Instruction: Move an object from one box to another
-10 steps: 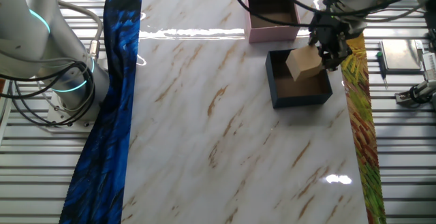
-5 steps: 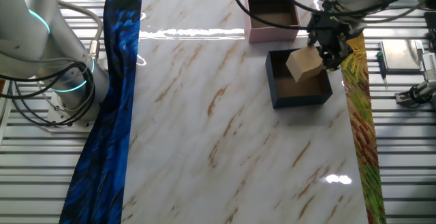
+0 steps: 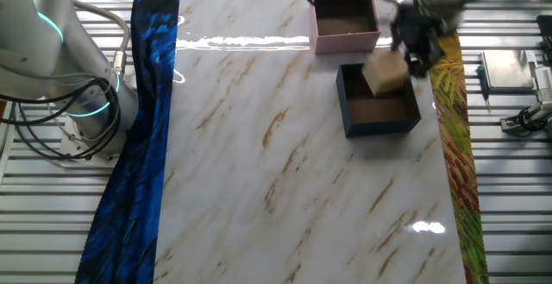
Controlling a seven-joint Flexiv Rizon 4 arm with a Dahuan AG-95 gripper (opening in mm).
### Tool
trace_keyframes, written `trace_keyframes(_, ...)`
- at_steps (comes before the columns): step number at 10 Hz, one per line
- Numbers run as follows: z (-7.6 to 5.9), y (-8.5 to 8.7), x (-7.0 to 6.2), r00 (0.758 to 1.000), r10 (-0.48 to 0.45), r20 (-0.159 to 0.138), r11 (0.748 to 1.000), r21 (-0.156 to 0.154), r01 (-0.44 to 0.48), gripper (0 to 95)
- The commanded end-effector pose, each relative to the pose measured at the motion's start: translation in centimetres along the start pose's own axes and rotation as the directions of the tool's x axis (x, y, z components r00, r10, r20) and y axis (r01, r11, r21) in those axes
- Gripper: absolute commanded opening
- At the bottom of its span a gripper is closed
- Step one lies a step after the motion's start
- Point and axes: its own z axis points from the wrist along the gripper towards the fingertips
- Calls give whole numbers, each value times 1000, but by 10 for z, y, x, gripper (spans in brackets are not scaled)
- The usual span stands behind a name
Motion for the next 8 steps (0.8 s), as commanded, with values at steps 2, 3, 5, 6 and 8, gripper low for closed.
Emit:
trace_keyframes(2,0,12,0,1000,19,1,1000,-3,-19,0)
trace_keyframes(3,0,12,0,1000,28,-1,1000,3,-28,0)
trace_keyframes(5,0,9,1,1000,28,-2,1000,4,-28,0)
trace_keyframes(6,0,9,1,1000,3,-4,1000,3,-3,0)
trace_keyframes(8,0,9,1,998,-67,-2,998,7,67,0)
